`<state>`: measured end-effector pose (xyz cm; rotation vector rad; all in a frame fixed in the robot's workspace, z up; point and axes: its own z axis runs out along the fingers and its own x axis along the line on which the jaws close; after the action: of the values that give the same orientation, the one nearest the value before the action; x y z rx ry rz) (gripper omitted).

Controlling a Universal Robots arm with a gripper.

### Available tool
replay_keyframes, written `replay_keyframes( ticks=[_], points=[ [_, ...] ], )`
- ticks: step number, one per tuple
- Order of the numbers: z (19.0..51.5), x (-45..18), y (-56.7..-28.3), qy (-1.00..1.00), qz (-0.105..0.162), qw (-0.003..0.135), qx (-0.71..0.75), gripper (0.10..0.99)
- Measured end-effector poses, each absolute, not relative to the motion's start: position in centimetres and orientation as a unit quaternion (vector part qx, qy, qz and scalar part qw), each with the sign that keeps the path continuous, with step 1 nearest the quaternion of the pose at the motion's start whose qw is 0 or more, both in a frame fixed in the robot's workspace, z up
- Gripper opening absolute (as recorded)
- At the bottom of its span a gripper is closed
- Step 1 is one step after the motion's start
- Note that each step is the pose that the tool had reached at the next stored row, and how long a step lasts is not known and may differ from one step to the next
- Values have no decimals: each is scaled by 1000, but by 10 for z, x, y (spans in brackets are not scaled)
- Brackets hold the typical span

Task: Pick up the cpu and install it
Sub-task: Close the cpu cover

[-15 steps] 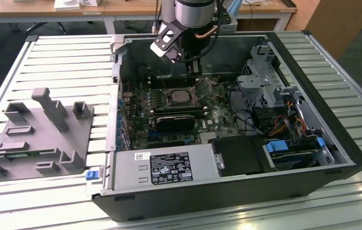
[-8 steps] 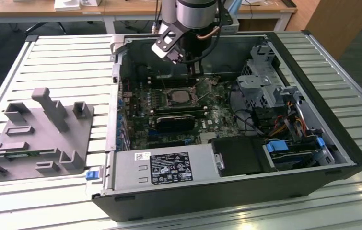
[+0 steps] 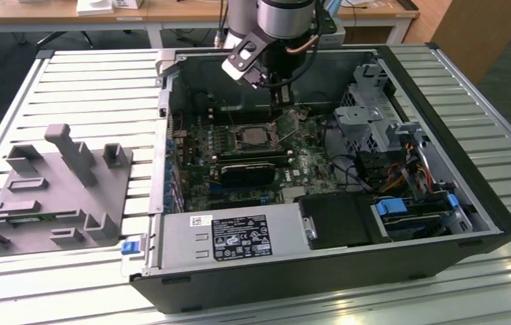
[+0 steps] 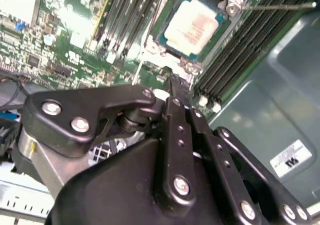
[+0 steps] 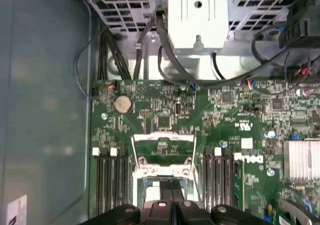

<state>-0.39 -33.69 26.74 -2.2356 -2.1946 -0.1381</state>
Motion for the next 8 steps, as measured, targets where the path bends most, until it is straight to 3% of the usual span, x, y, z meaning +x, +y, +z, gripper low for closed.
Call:
replay_keyframes(
  ticks=[8],
  points=[
    [267, 13, -336, -700, -44, 3, -713, 106]
  ],
)
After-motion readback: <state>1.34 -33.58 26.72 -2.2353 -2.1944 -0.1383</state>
